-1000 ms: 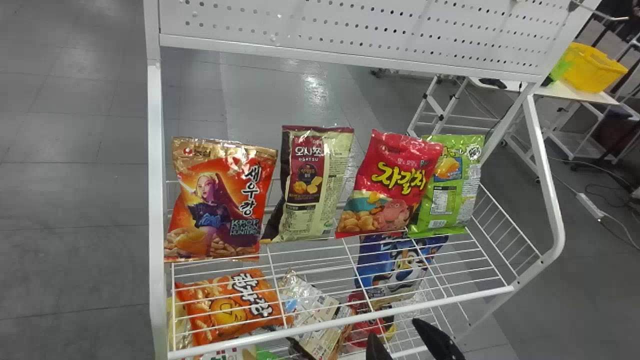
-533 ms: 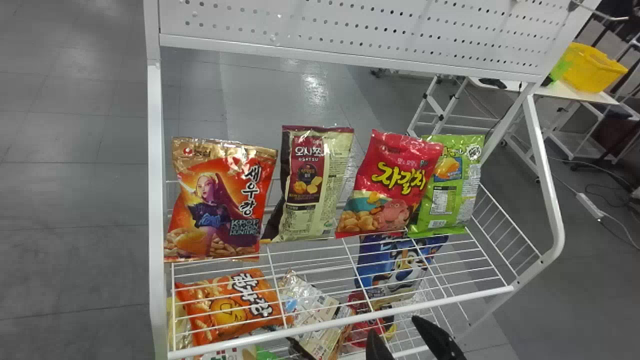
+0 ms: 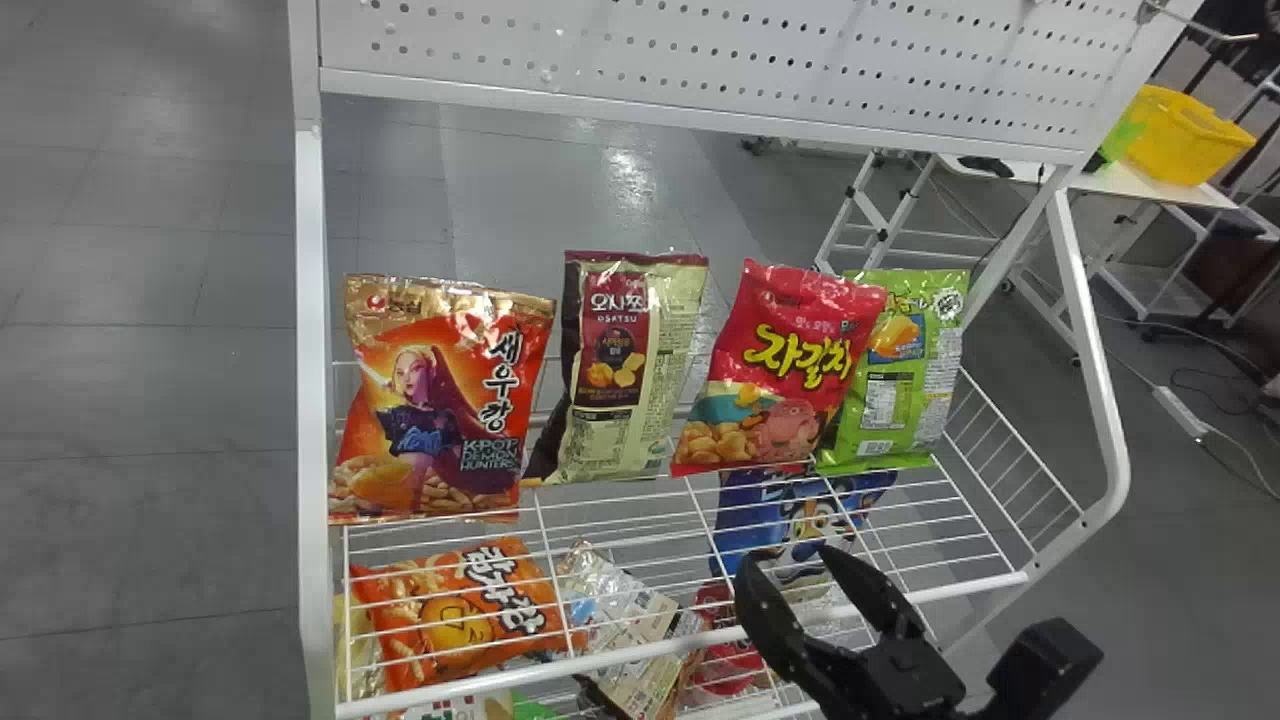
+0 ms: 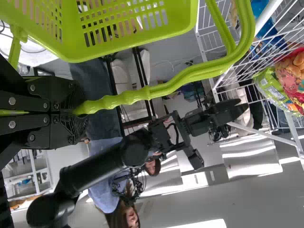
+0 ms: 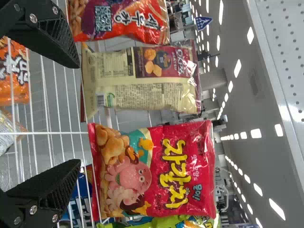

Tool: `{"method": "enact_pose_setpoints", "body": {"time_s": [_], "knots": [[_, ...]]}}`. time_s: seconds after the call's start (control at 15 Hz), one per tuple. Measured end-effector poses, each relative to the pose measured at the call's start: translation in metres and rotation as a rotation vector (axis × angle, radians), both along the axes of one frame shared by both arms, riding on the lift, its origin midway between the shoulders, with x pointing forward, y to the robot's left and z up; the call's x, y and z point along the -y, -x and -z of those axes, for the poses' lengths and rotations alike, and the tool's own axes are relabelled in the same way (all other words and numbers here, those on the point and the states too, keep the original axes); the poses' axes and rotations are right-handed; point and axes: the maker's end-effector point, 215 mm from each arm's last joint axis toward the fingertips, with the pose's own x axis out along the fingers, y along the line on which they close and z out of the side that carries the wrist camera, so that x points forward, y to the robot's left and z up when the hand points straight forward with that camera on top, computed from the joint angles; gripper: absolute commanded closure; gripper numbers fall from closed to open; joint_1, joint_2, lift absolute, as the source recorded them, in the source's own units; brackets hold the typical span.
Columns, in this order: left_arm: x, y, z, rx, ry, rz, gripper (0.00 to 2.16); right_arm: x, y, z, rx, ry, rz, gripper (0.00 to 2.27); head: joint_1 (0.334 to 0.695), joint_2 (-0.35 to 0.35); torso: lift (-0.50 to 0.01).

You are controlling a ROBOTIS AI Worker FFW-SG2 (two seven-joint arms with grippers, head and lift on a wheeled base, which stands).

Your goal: Hold basket handle with left hand then pick Jagalchi snack with right hand and place into basket

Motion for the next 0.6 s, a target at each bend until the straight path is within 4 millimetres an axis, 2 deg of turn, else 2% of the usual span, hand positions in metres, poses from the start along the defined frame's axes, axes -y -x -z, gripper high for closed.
{"method": "enact_pose_setpoints", "body": {"time_s": [0.4, 0.6], "knots": [[0.0, 0.002, -0.004, -0.028, -0.008, 0.001, 2.15, 0.045, -0.059, -0.019, -0.034, -0.03, 0.073, 0.1, 0.695, -0.35, -0.008], [0.0, 0.002, -0.004, -0.031, -0.009, 0.003, 2.15, 0.063, -0.082, -0.027, -0.056, -0.062, 0.101, 0.1, 0.695, -0.35, -0.008]]}}
